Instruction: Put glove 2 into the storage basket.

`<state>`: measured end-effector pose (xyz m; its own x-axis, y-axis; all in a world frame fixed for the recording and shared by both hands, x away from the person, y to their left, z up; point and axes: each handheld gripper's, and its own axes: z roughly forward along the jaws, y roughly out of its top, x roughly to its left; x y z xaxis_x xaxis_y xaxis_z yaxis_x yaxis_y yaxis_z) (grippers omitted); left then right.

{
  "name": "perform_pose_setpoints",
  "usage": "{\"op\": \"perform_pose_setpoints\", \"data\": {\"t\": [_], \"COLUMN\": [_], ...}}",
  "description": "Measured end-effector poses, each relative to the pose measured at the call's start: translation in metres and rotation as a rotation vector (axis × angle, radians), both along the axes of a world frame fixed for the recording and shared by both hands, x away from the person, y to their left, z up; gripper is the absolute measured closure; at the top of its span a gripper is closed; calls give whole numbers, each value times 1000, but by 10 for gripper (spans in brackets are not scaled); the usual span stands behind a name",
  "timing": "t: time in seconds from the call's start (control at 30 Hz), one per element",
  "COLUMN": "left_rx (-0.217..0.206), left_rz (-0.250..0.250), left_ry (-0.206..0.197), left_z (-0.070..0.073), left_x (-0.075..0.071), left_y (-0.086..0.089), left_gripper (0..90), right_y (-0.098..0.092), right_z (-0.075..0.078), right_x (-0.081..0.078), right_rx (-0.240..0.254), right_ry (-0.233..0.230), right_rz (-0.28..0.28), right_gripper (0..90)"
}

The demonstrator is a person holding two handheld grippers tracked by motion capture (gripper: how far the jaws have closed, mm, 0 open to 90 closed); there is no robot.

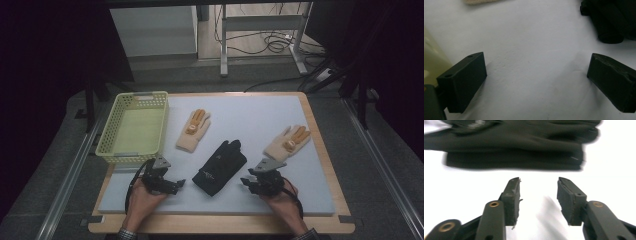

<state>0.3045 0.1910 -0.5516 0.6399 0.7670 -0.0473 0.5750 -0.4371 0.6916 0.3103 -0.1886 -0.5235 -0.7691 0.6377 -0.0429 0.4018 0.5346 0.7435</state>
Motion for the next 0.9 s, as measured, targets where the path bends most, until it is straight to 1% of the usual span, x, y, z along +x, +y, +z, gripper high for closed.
{"op": "perform_pose_setpoints", "data": {"t": [0.07,0.13,0.17,0.2,0.23,0.27,0.3,0.37,0.4,0.43,0.47,0.53,0.57,0.6,0.63,0.67,0.7,0.73,0.8,0.83,0.87,0.9], "left_rx": [-2,-4,-4,-8,-11,-11,-31,-60,-76,-92,-100,-95,-95,-96,-96,-108,-108,-94,-88,-88,-81,-81], "left_rz": [4,12,12,16,9,9,6,1,-7,-15,-28,-44,-44,-60,-60,-76,-76,-94,-113,-113,-129,-129], "left_ry": [-2,-2,-2,3,8,8,5,4,3,7,10,13,13,13,13,16,16,23,30,30,31,31], "left_z": [0,1,1,2,5,5,10,15,17,19,21,25,25,31,31,37,37,42,46,46,49,49], "left_x": [-1,-1,-1,-2,-3,-3,-5,-6,-7,-8,-8,-7,-7,-5,-5,-2,-2,3,7,7,11,11], "left_y": [0,0,0,-1,-2,-2,-4,-6,-8,-11,-14,-22,-22,-30,-30,-40,-40,-50,-62,-62,-74,-74], "left_gripper": [31,36,37,37,36,35,34,27,25,22,18,10,7,3,2,0,0,0,0,0,0,0], "right_y": [-13,-22,-22,-26,-34,-34,-39,-41,-42,-43,-43,-42,-42,-42,-42,-42,-43,-43,-43,-43,-43,-43], "right_z": [0,0,0,-1,-1,-1,-3,-7,-8,-8,-8,-9,-9,-9,-9,-9,-9,-9,-9,-9,-9,-9], "right_x": [3,5,5,6,8,8,11,14,16,17,17,16,16,16,16,16,16,16,16,16,16,16], "right_rx": [8,6,6,0,-13,-13,-17,-32,-27,-13,-14,-27,-27,-23,-23,-22,-24,-24,-24,-24,-23,-23], "right_ry": [1,-10,-10,-18,-32,-32,-14,-5,16,25,29,20,20,21,21,19,18,17,17,16,16,16], "right_rz": [-24,-35,-35,-41,-54,-54,-62,-75,-81,-82,-78,-76,-76,-77,-77,-77,-77,-77,-77,-77,-78,-78], "right_gripper": [436,371,371,343,283,283,247,211,207,200,194,192,192,192,192,192,192,192,192,192,192,192]}}
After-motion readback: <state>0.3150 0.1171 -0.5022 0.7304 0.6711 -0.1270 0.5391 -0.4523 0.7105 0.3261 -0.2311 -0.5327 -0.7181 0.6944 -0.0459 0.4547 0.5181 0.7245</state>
